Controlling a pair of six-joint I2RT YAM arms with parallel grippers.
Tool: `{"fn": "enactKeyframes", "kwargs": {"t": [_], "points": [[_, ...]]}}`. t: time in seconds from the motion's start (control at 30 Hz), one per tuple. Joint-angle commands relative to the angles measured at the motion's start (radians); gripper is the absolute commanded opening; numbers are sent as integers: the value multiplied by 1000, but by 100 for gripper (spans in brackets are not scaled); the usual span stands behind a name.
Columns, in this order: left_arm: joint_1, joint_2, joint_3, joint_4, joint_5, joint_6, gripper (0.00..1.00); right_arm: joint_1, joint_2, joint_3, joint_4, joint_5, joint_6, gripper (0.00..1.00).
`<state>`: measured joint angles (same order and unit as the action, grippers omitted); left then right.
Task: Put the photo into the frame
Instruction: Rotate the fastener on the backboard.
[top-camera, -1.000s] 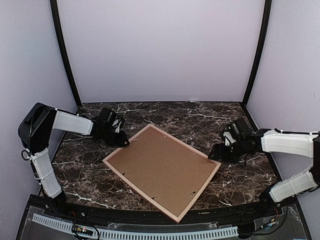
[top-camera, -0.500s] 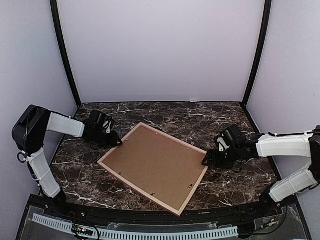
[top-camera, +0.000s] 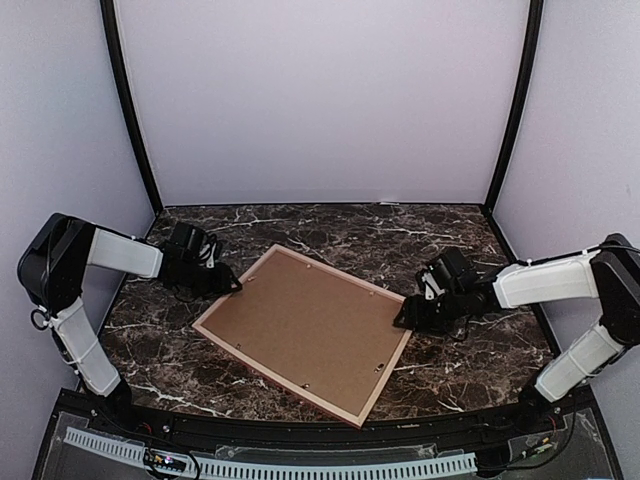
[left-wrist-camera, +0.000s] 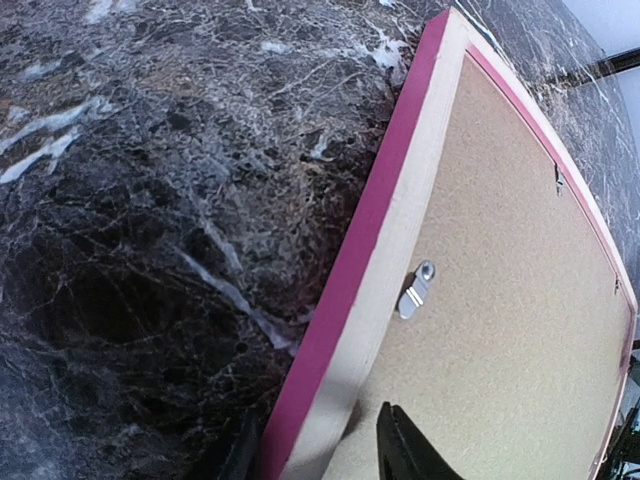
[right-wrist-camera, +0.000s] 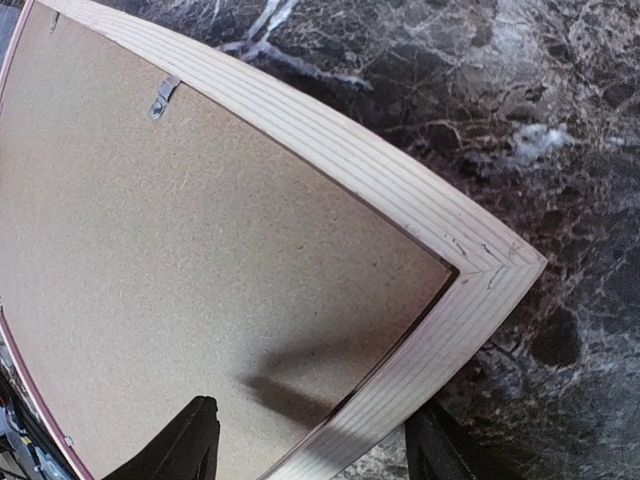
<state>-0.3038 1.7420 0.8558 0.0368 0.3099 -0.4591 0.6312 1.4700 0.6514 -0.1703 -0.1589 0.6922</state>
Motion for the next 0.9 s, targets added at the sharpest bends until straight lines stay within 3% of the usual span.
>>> {"fn": "enactKeyframes", "kwargs": {"t": [0.0,0.23,0.47,0.7,0.87], "points": [[-31,-5,-35,-104,49,4,44,3,82,67,36,9,-31,66],[-125,-58,-48,-165,26,0,48,-68,196,219,31,-4,-122,70],[-283,-173,-160,-184,-21,-105,49,-146,299,329,-19,-6,-212,78],[-371,-321,-276,-223,-103,-216,51,-171,265,325,-95,63,-255,82],[-373,-410,-249,-298,-198,-190,67,-173,179,271,-149,109,-268,83]]}}
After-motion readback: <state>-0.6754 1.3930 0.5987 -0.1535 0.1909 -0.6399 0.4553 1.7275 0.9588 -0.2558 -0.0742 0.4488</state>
